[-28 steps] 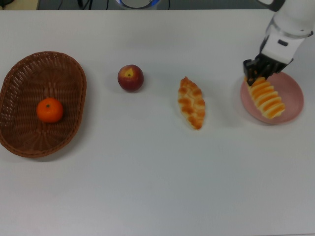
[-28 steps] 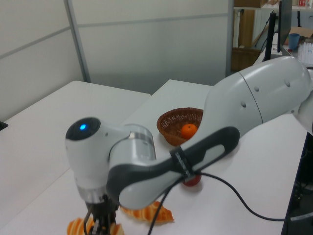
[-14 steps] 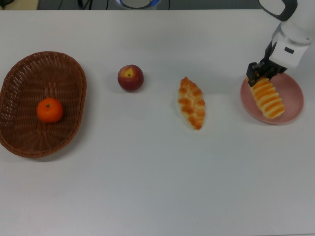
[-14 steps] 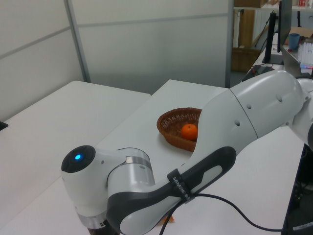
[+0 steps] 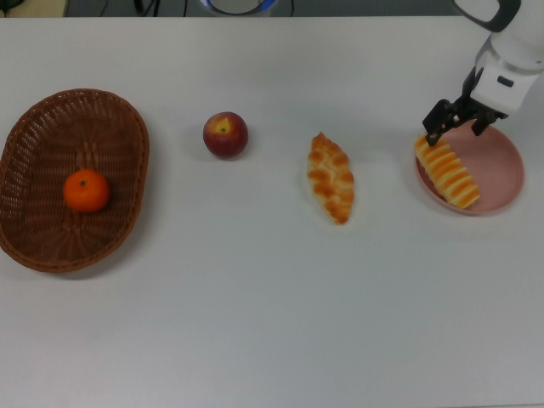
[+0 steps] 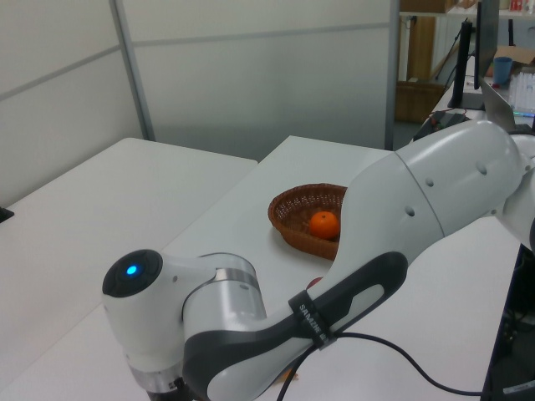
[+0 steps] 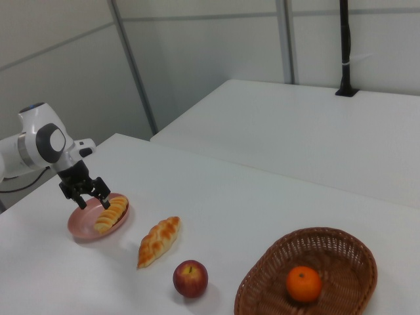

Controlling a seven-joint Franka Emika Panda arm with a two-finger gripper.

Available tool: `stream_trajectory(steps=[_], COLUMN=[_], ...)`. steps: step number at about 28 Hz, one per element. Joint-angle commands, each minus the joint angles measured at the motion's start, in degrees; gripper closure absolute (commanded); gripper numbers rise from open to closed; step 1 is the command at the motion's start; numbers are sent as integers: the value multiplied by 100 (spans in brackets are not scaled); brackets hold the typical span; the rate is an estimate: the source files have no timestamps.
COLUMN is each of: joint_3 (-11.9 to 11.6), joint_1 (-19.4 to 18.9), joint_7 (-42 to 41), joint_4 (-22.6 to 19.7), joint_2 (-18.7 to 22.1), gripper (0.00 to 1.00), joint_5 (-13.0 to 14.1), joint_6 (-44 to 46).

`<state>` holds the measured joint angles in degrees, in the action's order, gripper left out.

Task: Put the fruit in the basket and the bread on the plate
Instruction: 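Release the roll on the plate and raise the gripper, then lower the gripper to the red apple and grasp it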

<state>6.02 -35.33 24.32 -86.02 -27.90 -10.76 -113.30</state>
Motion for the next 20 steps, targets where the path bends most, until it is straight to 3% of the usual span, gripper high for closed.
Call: stream_trajectory(steps=[1, 5, 10, 16, 20], joint_3=[-196, -381, -776, -1347, -1410], joint_1=[87, 333, 580, 799, 1150], joint_7=[135, 108, 64, -970, -1368], joint_4=[-99, -82, -91, -99, -134], joint_2=[373, 452, 540, 584, 602], gripper=[0, 0, 0, 0, 0], joint_5=[-85, -102, -164, -146, -76], joint_6=[578, 800, 1151, 2230, 2523])
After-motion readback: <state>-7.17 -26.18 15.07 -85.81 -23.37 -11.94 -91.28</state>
